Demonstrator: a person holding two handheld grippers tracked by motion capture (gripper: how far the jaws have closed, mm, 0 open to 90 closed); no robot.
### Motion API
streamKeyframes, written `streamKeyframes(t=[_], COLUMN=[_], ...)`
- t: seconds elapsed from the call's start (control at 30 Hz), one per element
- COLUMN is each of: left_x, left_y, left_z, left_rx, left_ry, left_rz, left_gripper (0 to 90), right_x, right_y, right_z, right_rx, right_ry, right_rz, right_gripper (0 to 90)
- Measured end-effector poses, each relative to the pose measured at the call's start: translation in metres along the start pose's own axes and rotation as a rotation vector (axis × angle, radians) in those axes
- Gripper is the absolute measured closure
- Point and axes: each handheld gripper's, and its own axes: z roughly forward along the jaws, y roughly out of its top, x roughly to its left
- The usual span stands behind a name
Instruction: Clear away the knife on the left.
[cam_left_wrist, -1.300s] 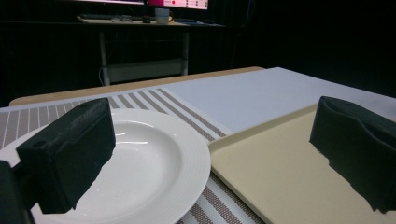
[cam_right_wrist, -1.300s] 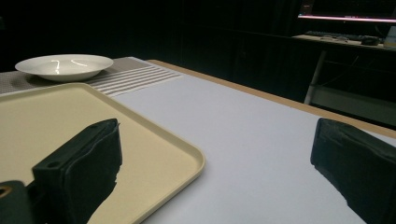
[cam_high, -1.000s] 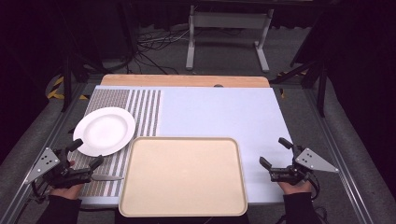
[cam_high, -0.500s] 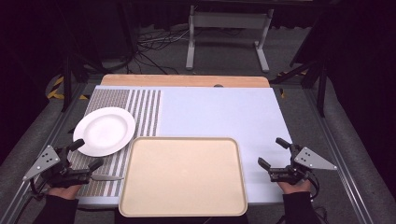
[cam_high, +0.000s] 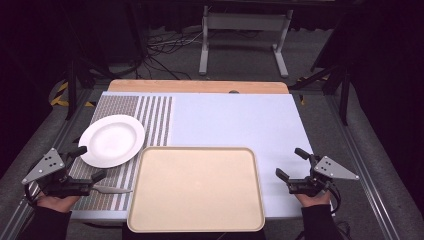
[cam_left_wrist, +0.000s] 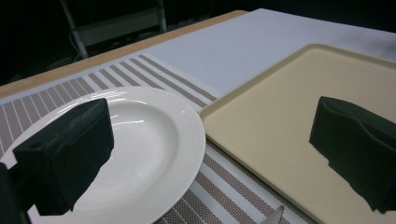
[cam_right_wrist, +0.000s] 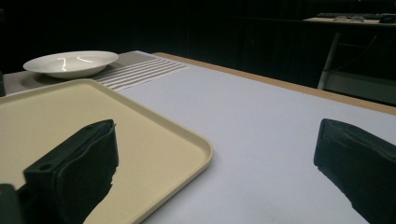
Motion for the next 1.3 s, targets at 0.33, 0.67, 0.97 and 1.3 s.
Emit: streamKeyframes(t=[0.33, 0.67, 0.97, 1.3], left_x=[0.007, 0.012, 0.014, 0.021], left_y=[0.011, 0.015, 0.022, 0.026], left_z=[-0.007, -0.003, 0.002, 0.006], left_rx=[0.093, 0.255, 0.387, 0.503], left_ry=[-0.008, -0.023, -0.049, -0.071], left_rz=[0.039, 0.099, 0.144, 0.168], left_gripper=[1.1, 3.2, 3.8, 4.7], right_x=[-0.002, -0.004, -0.004, -0.005], right_y=[0.000, -0.002, -0.001, -0.001], right_z=[0.002, 0.002, 0.004, 0.004], right_rx=[0.013, 0.011, 0.025, 0.021], right_ry=[0.019, 0.013, 0.039, 0.029], right_rz=[-0.006, 0.027, 0.013, 0.029], right_gripper=[1.8, 1.8, 2.5, 1.9])
